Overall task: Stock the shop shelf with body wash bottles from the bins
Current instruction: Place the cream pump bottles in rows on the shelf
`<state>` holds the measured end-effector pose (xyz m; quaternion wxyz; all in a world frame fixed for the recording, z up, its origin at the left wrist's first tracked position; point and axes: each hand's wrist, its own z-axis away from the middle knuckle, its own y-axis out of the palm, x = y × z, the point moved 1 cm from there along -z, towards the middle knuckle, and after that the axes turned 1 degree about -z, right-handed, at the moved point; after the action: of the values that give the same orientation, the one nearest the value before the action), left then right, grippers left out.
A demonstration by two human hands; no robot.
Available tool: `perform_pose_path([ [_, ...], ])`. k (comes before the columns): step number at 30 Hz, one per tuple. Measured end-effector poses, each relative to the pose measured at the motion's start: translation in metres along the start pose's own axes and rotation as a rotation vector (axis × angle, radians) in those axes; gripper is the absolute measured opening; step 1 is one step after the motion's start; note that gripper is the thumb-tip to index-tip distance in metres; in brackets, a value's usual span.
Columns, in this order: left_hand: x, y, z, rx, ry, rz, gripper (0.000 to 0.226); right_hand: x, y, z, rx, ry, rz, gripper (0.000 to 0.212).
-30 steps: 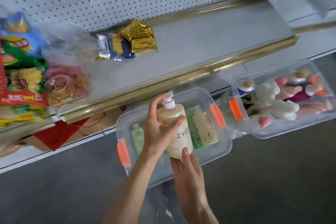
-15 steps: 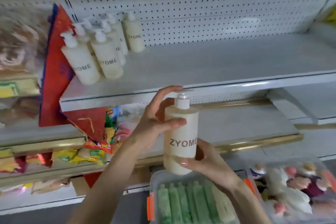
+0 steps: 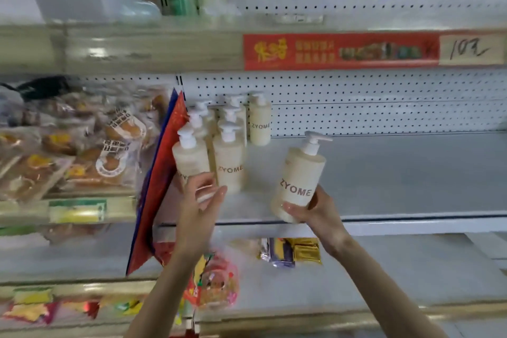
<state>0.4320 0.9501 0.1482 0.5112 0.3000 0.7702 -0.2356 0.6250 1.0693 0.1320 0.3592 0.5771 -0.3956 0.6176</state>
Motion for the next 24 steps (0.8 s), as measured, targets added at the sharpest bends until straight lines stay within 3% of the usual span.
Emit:
perform_pose_path([
  [5,0.049,0.012,-0.021,0.08,-0.174,-0.099,0.055,-0.009,0.017,-0.068,-0.061,0.016,0.089,0.063],
  [8,0.065,0.023,-0.034,0.111,-0.189,-0.134,0.074,-0.015,0.027,-0.105,-0.071,0.009,0.134,0.065],
  [15,0.067,0.037,-0.039,0.03,-0.041,-0.367,0.074,-0.024,0.032,-0.173,-0.037,-0.013,0.25,0.066],
  [24,0.077,0.035,-0.032,0.017,-0.011,-0.456,0.073,-0.027,0.043,-0.2,-0.074,-0.051,0.292,0.065],
])
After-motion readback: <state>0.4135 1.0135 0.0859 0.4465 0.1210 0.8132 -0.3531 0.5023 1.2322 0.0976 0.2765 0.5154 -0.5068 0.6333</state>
